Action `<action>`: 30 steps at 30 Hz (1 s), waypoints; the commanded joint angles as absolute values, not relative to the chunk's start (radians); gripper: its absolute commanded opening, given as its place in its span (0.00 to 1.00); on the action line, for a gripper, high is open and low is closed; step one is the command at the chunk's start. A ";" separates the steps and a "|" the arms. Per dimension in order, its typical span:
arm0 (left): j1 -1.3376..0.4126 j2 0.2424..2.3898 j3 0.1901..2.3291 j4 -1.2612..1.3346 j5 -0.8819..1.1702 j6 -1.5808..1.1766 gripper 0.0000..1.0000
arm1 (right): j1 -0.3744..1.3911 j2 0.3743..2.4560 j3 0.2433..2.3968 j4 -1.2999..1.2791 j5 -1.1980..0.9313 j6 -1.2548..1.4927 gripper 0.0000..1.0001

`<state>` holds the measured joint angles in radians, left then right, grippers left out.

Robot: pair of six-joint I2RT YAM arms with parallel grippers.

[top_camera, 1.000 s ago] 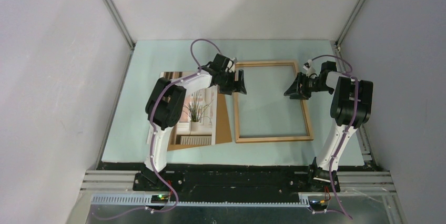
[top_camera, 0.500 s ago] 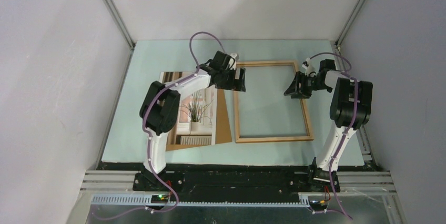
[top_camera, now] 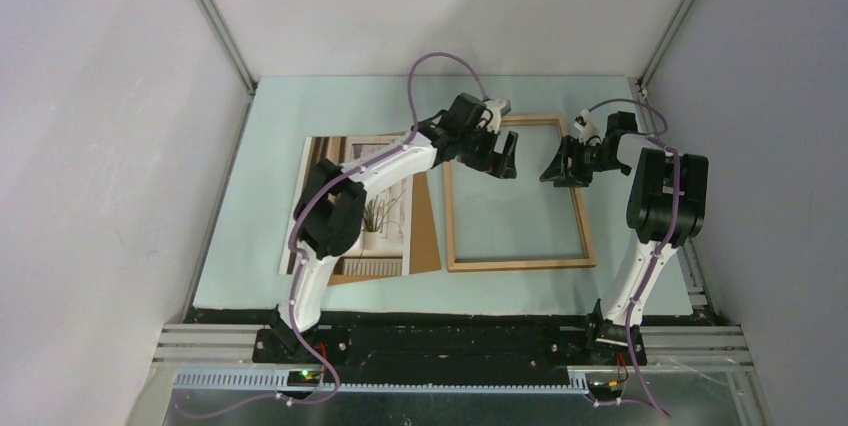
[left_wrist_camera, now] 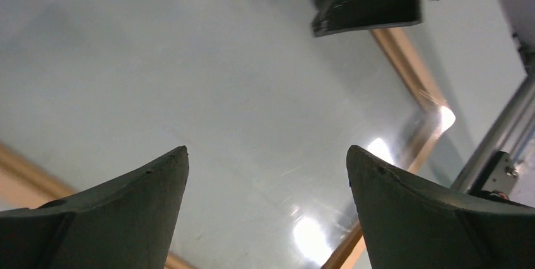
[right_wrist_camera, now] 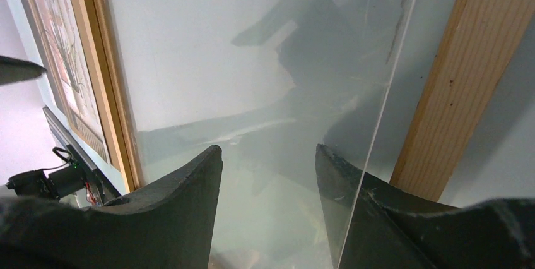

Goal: Put the photo into the frame
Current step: Place the photo frame item in the photo frame.

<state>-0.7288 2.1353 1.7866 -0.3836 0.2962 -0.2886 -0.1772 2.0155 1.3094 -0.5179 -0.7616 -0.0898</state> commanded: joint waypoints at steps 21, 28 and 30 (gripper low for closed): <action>-0.817 2.433 2.138 -0.376 0.513 -0.505 1.00 | -0.161 2.001 1.341 -0.510 -0.715 -0.108 0.61; -0.817 2.461 2.151 -0.377 0.512 -0.514 1.00 | -0.163 1.997 1.341 -0.517 -0.720 -0.111 0.61; -0.817 2.468 2.161 -0.377 0.513 -0.518 1.00 | -0.163 1.999 1.341 -0.516 -0.721 -0.112 0.61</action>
